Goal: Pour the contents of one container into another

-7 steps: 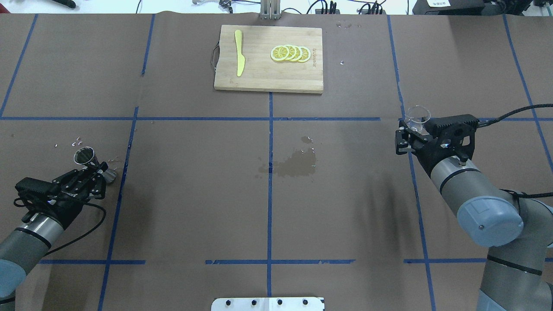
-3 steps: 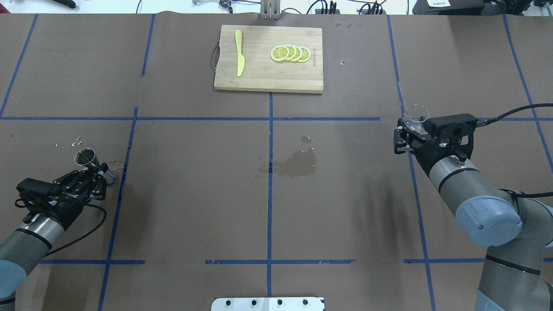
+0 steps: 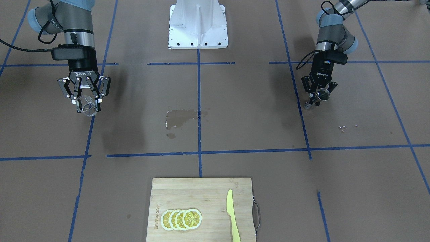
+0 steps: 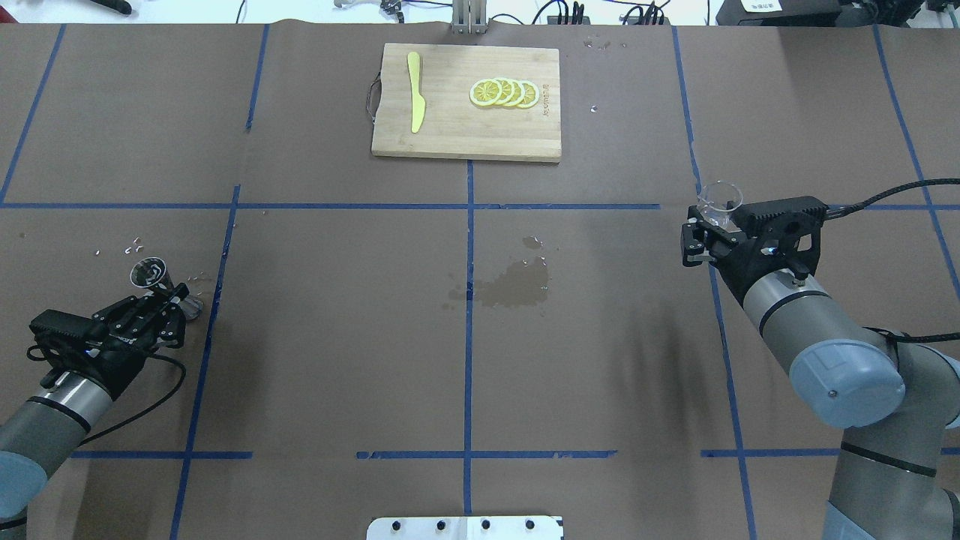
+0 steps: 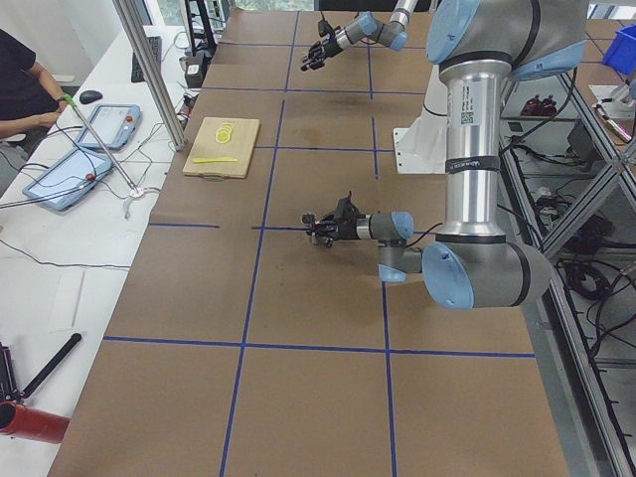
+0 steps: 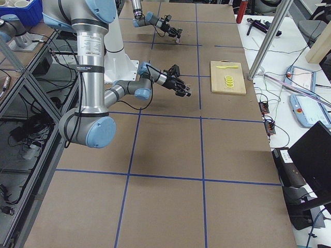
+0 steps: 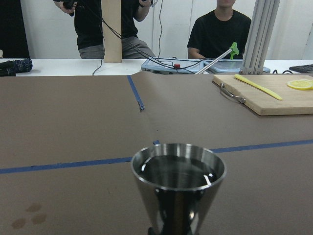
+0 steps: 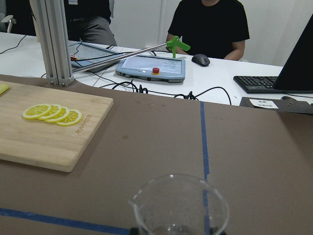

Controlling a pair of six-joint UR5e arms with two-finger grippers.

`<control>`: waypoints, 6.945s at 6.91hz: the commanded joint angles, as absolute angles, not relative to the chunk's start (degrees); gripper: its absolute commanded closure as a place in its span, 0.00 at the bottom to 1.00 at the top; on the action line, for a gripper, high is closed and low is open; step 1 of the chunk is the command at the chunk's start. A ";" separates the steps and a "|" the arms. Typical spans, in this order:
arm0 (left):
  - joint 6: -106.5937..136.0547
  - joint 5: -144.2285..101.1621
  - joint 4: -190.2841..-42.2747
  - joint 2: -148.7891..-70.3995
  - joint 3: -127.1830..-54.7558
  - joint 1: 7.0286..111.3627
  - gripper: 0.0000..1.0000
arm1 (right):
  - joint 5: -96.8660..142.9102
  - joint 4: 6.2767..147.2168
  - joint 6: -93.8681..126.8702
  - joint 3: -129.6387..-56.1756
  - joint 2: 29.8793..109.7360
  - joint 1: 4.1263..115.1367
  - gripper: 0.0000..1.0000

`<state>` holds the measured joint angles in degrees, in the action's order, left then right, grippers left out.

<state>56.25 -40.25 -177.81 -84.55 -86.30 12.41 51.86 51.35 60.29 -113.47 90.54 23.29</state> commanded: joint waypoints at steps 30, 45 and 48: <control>29.79 -128.23 -151.08 -69.61 -97.56 64.95 0.00 | 35.07 28.21 73.21 -96.60 98.79 8.79 0.81; 30.06 -127.79 -151.35 -69.52 -98.09 65.39 0.00 | 35.68 27.95 73.13 -92.99 97.29 8.88 0.11; 30.15 -127.79 -151.35 -69.52 -98.26 65.48 0.00 | 39.70 26.73 72.86 -94.39 100.96 8.88 0.00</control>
<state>30.14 -127.79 -151.35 -69.52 -98.19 65.43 37.22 27.58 72.96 -93.72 98.65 8.92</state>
